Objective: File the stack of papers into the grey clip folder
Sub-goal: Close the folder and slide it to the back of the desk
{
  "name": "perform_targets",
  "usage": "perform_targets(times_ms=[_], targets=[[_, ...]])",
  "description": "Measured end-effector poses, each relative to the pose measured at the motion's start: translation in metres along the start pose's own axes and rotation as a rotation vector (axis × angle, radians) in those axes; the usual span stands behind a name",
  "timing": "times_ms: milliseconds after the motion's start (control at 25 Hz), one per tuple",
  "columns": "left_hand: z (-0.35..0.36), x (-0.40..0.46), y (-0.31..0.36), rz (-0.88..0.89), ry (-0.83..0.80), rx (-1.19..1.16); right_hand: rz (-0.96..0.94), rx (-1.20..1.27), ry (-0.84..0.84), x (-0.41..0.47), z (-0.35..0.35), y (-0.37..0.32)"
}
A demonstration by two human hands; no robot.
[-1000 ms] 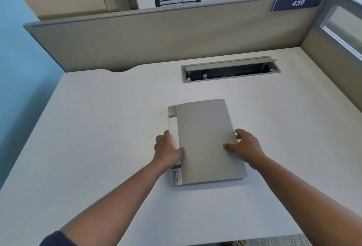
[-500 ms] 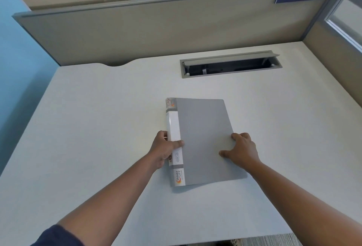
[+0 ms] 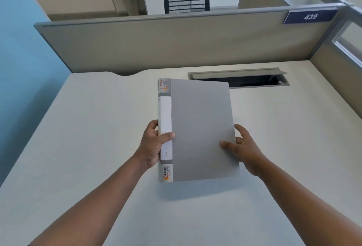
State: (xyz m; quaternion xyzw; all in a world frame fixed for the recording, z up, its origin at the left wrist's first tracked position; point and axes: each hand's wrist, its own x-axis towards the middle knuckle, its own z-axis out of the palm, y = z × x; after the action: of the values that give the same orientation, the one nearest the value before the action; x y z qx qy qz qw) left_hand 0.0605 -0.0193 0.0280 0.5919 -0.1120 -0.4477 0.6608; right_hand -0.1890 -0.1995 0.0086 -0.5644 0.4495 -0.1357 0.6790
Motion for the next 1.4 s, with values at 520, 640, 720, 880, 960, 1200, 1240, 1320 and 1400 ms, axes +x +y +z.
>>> perform_targets(times_ms=[520, 640, 720, 880, 960, 1200, 1240, 1320, 1400], targets=[[-0.068, 0.121, 0.105, 0.122, 0.227, 0.149, -0.061, 0.063, 0.056, 0.105, 0.106, -0.087], [-0.08, 0.162, 0.107, 0.132, 0.273, 0.278, -0.033, 0.008, 0.083, 0.145, 0.125, -0.095], [-0.086, 0.19, 0.101, 0.15, 0.315, 0.353, -0.018, -0.026, 0.106, 0.171, 0.134, -0.095], [-0.091, 0.235, 0.08, 0.172, 0.405, 0.49, 0.015, -0.123, 0.161, 0.215, 0.145, -0.087], [-0.092, 0.249, 0.071, 0.174, 0.444, 0.568, 0.033, -0.203, 0.196, 0.231, 0.147, -0.082], [-0.097, 0.273, 0.057, 0.169, 0.482, 0.728, 0.003, -0.441, 0.226, 0.254, 0.146, -0.079], [-0.096, 0.275, 0.057, 0.174, 0.49, 0.737, -0.006, -0.492, 0.223, 0.257, 0.146, -0.079], [-0.094, 0.277, 0.057, 0.18, 0.493, 0.749, -0.013, -0.607, 0.226, 0.262, 0.147, -0.079], [-0.092, 0.28, 0.057, 0.192, 0.498, 0.762, -0.015, -0.691, 0.232, 0.266, 0.148, -0.079]])
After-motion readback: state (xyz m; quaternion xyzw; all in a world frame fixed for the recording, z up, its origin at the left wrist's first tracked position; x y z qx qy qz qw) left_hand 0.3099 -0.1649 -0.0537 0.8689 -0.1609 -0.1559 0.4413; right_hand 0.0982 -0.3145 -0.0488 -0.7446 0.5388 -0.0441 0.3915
